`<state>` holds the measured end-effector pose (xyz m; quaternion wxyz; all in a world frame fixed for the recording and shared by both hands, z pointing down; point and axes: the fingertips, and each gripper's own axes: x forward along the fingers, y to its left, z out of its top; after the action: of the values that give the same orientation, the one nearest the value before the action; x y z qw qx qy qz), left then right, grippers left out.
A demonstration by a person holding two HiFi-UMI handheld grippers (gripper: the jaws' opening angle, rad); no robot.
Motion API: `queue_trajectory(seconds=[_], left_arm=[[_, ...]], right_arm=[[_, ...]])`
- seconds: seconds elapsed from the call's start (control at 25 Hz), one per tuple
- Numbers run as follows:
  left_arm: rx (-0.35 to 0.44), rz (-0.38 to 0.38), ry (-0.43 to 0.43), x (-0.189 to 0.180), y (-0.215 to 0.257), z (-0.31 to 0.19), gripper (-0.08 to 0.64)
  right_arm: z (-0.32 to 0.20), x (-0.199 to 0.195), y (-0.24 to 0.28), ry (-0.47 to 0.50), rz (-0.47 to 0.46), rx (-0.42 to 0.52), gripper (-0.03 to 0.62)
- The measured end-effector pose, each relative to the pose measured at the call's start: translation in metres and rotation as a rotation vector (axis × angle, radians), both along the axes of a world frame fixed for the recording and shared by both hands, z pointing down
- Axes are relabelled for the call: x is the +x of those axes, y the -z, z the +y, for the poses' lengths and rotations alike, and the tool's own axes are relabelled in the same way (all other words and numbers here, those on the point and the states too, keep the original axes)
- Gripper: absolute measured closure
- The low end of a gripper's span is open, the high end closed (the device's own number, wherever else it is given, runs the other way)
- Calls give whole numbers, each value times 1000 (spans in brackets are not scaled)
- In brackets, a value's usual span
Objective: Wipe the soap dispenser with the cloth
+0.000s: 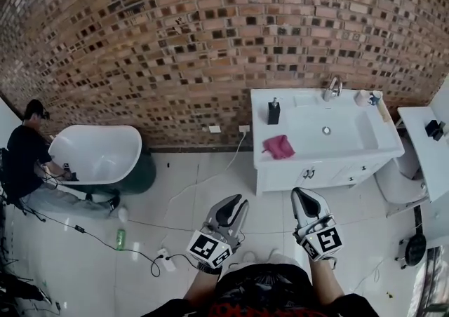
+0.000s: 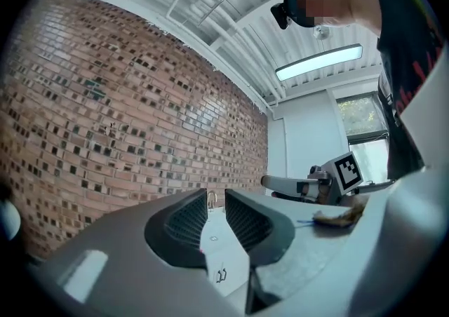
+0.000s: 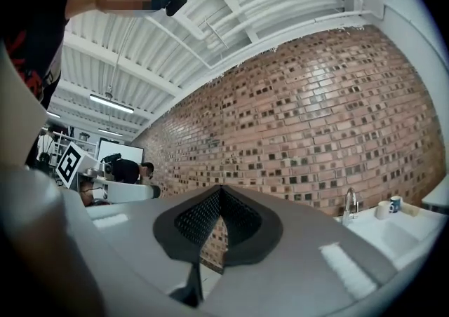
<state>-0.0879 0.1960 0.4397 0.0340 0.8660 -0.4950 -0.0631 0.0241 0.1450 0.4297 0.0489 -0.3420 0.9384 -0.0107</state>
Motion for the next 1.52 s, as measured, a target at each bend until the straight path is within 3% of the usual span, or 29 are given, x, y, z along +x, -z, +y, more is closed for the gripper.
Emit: queue_trajectory(seconds=[0.16, 0.28, 0.44, 0.56, 0.92, 1.2, 1.4, 1.52], left_arm=[[-12, -4, 0, 30, 3, 14, 482], [-23, 1, -2, 53, 9, 22, 482], [-38, -80, 42, 77, 3, 20, 483], [-28, -84, 23, 92, 7, 21, 483], [13, -69, -25, 90, 21, 18, 483], [2, -50, -21, 90, 22, 20, 483], [-12, -46, -14, 90, 19, 23, 483], [-14, -41, -19, 89, 14, 24, 483]], right_arm=[[21, 29, 19, -10, -43, -11, 592], [29, 57, 21, -22, -25, -6, 592], [29, 84, 21, -23, -48, -35, 592], [29, 94, 20, -23, -29, -36, 592], [42, 75, 29, -14, -48, 7, 592], [42, 72, 25, -6, -3, 14, 592], [44, 69, 36, 13, -59, -5, 592], [45, 69, 31, 20, -42, 2, 592]])
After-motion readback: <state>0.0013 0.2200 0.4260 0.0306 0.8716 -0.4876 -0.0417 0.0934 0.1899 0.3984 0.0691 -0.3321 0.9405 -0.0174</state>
